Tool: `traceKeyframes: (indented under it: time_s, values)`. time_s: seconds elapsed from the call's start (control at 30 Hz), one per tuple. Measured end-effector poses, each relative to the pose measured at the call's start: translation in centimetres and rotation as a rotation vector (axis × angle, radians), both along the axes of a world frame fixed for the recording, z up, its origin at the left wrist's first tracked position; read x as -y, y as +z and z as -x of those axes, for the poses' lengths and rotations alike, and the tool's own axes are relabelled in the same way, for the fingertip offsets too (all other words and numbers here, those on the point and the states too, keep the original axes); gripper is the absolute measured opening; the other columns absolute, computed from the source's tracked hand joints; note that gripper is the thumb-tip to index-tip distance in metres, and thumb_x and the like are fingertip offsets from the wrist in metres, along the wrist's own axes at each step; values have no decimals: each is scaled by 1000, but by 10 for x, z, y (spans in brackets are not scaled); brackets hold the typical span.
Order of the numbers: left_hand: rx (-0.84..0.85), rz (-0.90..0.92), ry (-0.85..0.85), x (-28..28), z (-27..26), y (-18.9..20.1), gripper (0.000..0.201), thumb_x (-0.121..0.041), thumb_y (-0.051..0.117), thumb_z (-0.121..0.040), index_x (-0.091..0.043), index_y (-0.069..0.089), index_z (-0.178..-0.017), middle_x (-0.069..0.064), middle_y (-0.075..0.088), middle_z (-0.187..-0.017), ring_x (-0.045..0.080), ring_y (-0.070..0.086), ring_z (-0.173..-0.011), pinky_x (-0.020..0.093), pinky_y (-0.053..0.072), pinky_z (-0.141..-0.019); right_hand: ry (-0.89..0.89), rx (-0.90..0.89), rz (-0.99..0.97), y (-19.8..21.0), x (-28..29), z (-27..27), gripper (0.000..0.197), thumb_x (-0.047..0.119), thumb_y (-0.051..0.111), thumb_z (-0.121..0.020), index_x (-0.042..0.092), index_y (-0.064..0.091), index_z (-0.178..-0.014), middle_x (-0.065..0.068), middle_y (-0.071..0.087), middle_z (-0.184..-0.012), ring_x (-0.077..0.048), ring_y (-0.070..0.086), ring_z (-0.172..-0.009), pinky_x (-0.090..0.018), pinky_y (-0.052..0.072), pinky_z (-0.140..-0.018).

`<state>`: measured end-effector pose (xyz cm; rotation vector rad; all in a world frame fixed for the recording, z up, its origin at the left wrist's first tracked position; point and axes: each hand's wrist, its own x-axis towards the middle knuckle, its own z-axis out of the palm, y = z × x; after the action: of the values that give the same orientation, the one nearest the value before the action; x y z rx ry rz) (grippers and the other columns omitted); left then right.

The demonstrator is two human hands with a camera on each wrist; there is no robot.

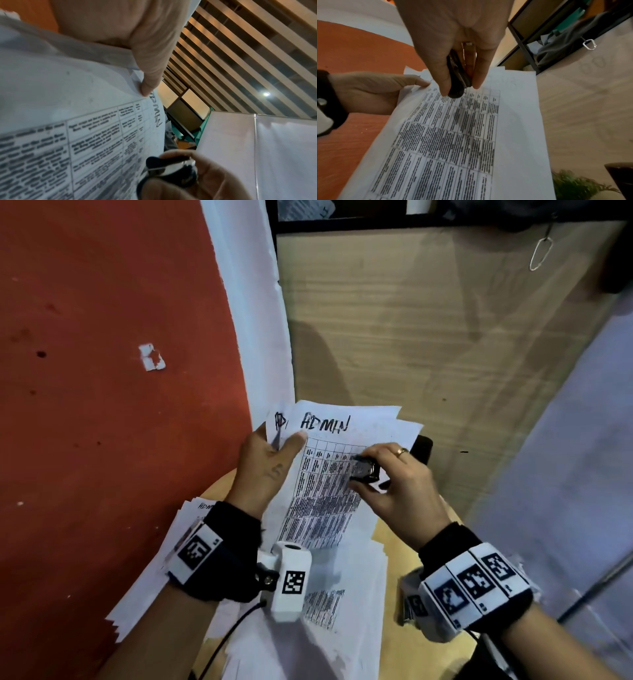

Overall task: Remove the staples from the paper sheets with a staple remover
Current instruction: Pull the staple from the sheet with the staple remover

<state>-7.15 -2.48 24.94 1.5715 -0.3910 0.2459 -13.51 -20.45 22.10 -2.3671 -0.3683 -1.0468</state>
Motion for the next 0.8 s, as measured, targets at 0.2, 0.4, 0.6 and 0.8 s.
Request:
traceKeyframes:
  time_s: [0.2, 0.4, 0.6, 0.8]
  values:
    - [-37, -14, -119, -9, -3, 1, 41, -25, 69, -84, 0, 62, -115, 13, 68, -115, 21, 61, -115, 46, 39, -108, 75, -91, -61, 23, 14, -3, 40, 17, 85, -60, 9, 68, -95, -14, 43, -131, 6, 49, -104, -37, 56, -73]
    - [-82, -80, -230, -19, -10, 0, 66, -42, 74, -71, -3, 58, -121, 9, 68, -117, 20, 63, -112, 46, 41, -106, 221, -551, -99, 71, 33, -17, 35, 20, 91, -52, 24, 71, -81, -11, 65, -109, -21, 60, -106, -46, 49, -88]
    - [185, -162, 37, -23, -11, 13, 62, -26, 86, -62, -23, 55, -115, -8, 63, -95, 2, 60, -91, 24, 48, -89, 202, -566, -26, 72, 32, -15, 53, 54, 78, -39, 22, 72, -80, -3, 70, -81, -20, 67, -77, -48, 53, -76]
    - [561, -876, 90, -12, -4, 52, 34, -48, 72, -64, -28, 69, -92, -5, 71, -80, 22, 66, -81, 42, 48, -83, 186, -533, 14, 83, 20, -4, 36, 27, 89, -53, 18, 73, -83, -3, 69, -80, -18, 66, -76, -45, 52, -76]
